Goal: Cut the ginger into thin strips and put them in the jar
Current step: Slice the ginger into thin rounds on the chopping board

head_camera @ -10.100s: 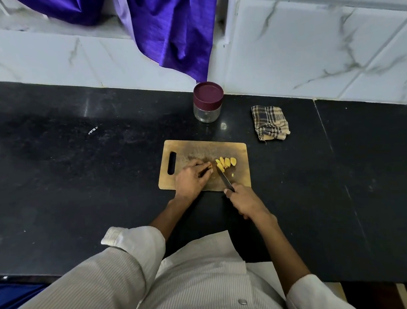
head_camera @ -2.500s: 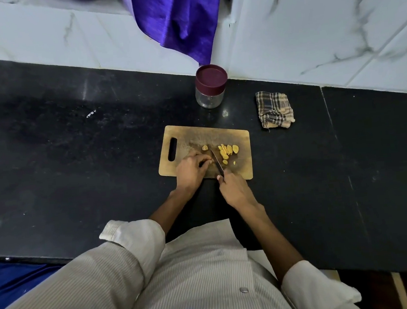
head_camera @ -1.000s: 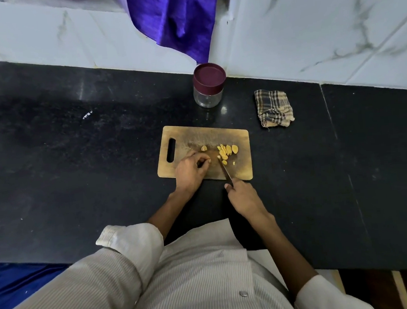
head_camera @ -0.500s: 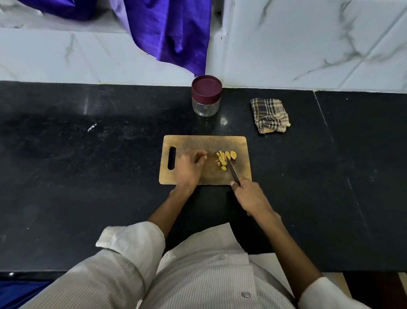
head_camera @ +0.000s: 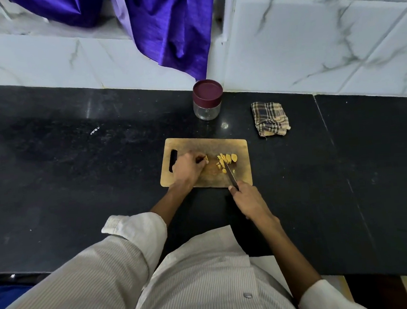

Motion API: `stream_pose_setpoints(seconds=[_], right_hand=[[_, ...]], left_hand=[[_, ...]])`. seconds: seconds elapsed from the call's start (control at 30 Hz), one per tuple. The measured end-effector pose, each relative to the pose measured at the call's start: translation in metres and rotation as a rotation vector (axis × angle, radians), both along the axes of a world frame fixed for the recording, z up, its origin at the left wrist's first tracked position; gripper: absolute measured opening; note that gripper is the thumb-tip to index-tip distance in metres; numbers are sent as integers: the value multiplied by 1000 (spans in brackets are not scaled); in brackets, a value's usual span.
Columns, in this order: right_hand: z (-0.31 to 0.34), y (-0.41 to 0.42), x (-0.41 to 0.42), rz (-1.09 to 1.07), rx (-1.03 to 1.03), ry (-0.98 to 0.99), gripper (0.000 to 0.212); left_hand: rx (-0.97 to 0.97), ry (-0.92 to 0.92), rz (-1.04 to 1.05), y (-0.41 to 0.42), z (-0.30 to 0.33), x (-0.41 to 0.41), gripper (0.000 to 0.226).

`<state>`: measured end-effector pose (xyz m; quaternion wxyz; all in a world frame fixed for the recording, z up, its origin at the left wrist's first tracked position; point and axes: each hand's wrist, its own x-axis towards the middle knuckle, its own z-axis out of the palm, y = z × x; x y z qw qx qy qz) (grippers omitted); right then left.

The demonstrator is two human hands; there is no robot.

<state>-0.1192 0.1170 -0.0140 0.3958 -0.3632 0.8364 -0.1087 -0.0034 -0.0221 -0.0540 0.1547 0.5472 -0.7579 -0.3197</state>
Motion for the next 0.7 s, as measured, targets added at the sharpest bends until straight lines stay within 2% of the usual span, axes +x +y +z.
stream_pose_setpoints(seconds=[0.17, 0.4, 0.7], right_hand=[[-2, 0, 1, 25, -35, 20, 27], [-3, -2, 7, 55, -33, 18, 30], [-6, -5, 11, 67, -47, 43, 30]], left_hand=[[-78, 4, -34, 15, -1, 4, 17], [-161, 90, -113, 31, -17, 8, 23], [-136, 24, -158, 31, -18, 2, 20]])
